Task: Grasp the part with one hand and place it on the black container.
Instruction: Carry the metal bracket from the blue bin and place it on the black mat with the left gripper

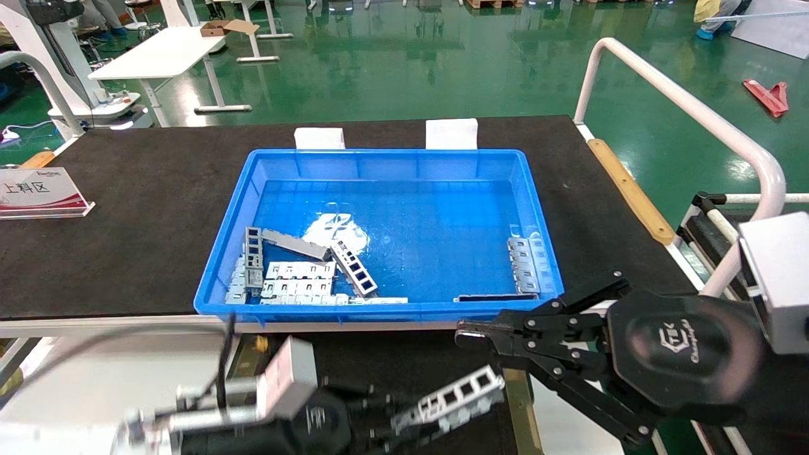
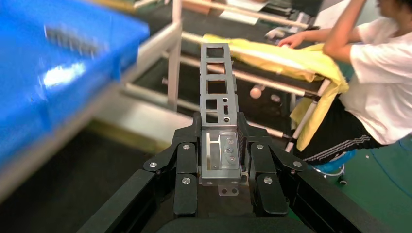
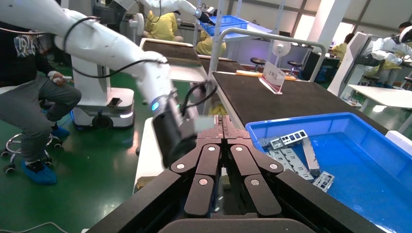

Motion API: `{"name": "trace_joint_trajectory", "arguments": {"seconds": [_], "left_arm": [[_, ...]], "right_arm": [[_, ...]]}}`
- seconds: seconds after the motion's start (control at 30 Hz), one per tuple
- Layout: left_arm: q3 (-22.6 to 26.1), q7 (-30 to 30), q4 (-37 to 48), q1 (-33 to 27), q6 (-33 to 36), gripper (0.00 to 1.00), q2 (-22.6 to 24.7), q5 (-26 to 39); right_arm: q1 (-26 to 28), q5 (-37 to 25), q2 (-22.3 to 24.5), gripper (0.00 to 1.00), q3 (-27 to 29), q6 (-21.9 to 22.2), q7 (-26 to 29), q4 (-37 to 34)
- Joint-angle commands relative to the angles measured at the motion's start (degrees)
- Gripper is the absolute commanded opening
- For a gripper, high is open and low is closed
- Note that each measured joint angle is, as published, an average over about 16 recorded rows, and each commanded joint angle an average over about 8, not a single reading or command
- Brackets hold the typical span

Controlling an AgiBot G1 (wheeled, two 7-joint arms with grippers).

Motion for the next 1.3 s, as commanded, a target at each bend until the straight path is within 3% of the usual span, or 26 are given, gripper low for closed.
{"name": "trace_joint_trajectory", "arguments": {"seconds": [0.03, 0.27, 0.53, 0.9, 1.3], "left_arm": [[0.4, -0.75, -4.51, 3.43, -4.7, 0.0, -1.76, 0.2], [1.13, -0.65, -8.57, 11.36, -17.28, 0.0, -1.62, 0.35], [-0.49, 1.07, -8.09, 18.23, -28.38, 0.0, 2.6, -1.72], [-6.69, 4.36, -5.85, 25.86, -41.03, 0.0, 11.62, -5.57], [-15.34, 9.72, 3.03, 26.86, -47.72, 0.0, 24.69, -5.56]], "right_arm": [[0.0, 0.0, 0.0, 0.0, -0.01, 0.0, 0.0, 0.0], [0.01, 0.02, 0.01, 0.0, -0.03, 0.01, -0.02, 0.0], [0.01, 0.04, 0.02, 0.0, -0.06, 0.02, -0.03, 0.0], [0.02, 0.06, 0.04, 0.0, -0.09, 0.04, -0.05, 0.0], [0.03, 0.09, 0.05, 0.0, -0.13, 0.06, -0.07, 0.0]]}}
